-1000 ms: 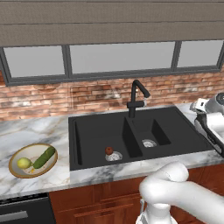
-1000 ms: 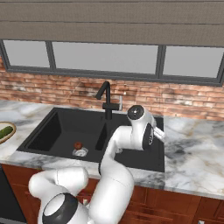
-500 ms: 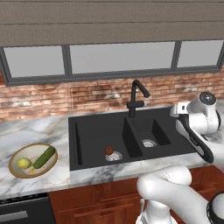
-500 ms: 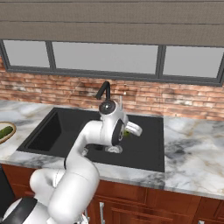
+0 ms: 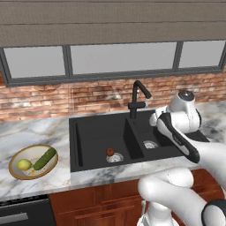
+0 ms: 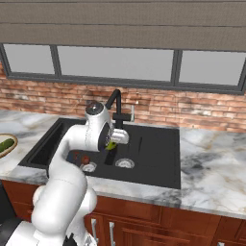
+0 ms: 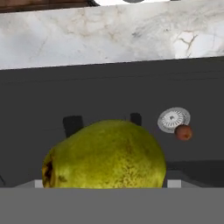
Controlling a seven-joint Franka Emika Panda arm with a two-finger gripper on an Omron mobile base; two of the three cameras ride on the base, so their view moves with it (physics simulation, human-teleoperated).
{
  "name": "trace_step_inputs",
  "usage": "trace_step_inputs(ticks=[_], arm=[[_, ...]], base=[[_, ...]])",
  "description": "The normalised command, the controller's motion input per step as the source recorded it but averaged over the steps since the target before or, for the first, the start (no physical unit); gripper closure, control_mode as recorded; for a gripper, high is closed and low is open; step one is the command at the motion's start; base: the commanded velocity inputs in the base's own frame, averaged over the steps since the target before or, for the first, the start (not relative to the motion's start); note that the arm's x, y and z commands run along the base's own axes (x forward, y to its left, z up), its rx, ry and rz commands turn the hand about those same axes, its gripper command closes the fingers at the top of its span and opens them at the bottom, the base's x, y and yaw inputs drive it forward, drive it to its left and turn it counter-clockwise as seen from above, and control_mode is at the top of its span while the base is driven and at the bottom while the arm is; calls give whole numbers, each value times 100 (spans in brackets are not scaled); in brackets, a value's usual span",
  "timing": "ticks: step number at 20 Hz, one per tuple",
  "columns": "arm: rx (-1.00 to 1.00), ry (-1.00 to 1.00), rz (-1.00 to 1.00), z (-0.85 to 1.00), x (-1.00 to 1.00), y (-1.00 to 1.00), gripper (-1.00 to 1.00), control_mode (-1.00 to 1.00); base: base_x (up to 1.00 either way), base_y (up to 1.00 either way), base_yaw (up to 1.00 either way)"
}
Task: There is a mixed pile of frozen fruits and vegetables on the counter. Locate all the frozen vegetables and place the items in a bowl on the counter. Take all the frozen fruits and defrost them in a running sink.
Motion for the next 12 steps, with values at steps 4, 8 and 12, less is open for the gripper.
trace_step_inputs(ticks=[4, 8, 12], arm=[[-3, 22, 22, -11, 0, 100, 100, -100], [-6, 24, 16, -41, 8, 100, 100, -100], [-6, 24, 8, -56, 10, 99, 100, -100]], base=[[0, 0, 0], [0, 0, 0], [0, 0, 0]])
